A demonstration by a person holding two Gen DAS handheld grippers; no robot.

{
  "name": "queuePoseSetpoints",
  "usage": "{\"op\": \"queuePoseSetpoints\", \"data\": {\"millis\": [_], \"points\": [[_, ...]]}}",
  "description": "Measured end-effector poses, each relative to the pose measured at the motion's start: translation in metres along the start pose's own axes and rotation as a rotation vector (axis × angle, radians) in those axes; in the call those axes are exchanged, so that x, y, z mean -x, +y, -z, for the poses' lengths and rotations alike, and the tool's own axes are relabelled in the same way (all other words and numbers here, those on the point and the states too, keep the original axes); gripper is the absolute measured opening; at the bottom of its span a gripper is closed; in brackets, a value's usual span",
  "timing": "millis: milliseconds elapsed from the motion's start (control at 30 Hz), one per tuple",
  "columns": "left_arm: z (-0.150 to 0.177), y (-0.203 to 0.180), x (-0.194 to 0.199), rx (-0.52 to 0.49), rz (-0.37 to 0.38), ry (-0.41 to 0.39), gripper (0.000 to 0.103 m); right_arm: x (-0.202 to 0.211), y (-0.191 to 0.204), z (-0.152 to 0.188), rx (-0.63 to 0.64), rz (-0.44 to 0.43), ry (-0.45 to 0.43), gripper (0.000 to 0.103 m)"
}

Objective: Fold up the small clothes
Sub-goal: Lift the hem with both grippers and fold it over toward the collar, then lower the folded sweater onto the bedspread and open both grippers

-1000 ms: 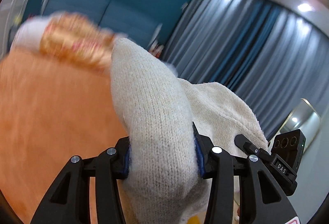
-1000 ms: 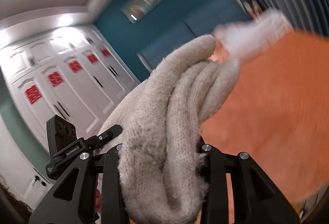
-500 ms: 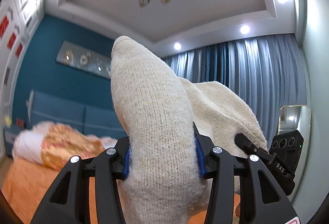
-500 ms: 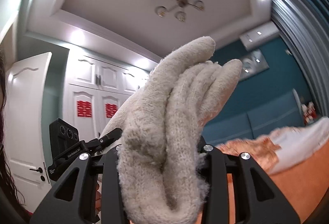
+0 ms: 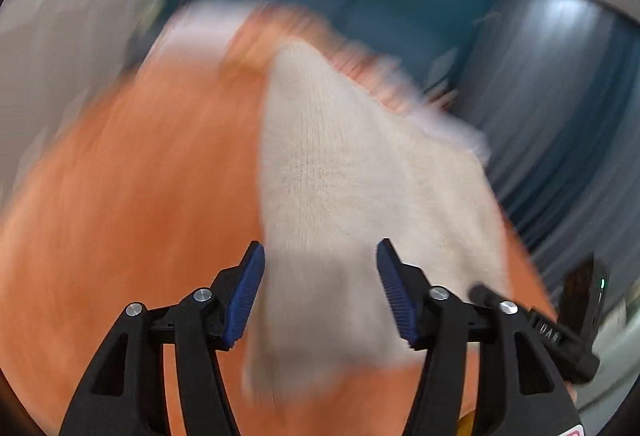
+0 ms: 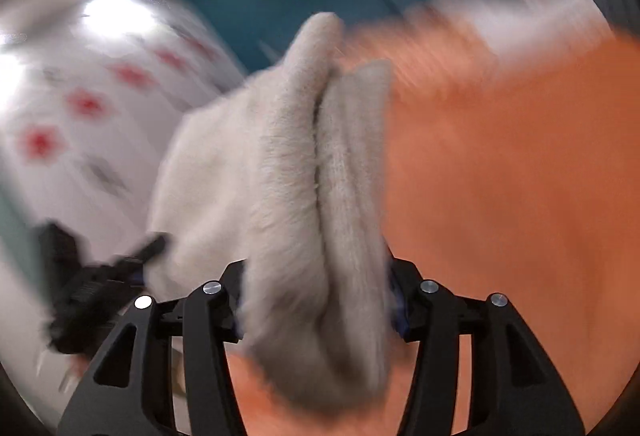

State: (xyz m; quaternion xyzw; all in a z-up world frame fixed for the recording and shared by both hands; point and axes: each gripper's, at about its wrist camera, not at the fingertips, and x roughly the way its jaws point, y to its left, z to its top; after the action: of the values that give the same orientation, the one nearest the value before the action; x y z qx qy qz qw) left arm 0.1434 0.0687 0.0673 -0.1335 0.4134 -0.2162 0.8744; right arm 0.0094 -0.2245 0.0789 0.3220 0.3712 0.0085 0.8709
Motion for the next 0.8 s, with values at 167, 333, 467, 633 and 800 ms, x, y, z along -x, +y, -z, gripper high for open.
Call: {"op": "queuePoseSetpoints", "data": {"millis": [167, 333, 467, 633, 800], "points": [[0.104, 0.088, -0.021, 0.238, -0.094, 0.166, 0.053, -0.007, -0.094, 0.089, -0.222, 0.079, 0.151, 0.045], [0.094, 0.091, -0.013, 0.289, -0.045, 0.132, 0.055, -0.001, -0.092, 0.058, -0.208, 0.071, 0.102, 0.062], [0.052, 0.072, -0.043, 0.236, -0.006, 0.112, 0.066, -0.041, -0.076, 0.027, -0.174, 0.054, 0.091, 0.07], [0.036, 0.07, -0.091, 0.199, -0.034, 0.136, 0.085, -0.108, -0.064, 0.016, -0.129, 0.128, 0.175, 0.076], [0.03, 0.066, -0.117, 0.173, -0.048, 0.186, 0.048, -0.112, -0.026, -0.006, 0.062, 0.136, 0.201, 0.033]]}}
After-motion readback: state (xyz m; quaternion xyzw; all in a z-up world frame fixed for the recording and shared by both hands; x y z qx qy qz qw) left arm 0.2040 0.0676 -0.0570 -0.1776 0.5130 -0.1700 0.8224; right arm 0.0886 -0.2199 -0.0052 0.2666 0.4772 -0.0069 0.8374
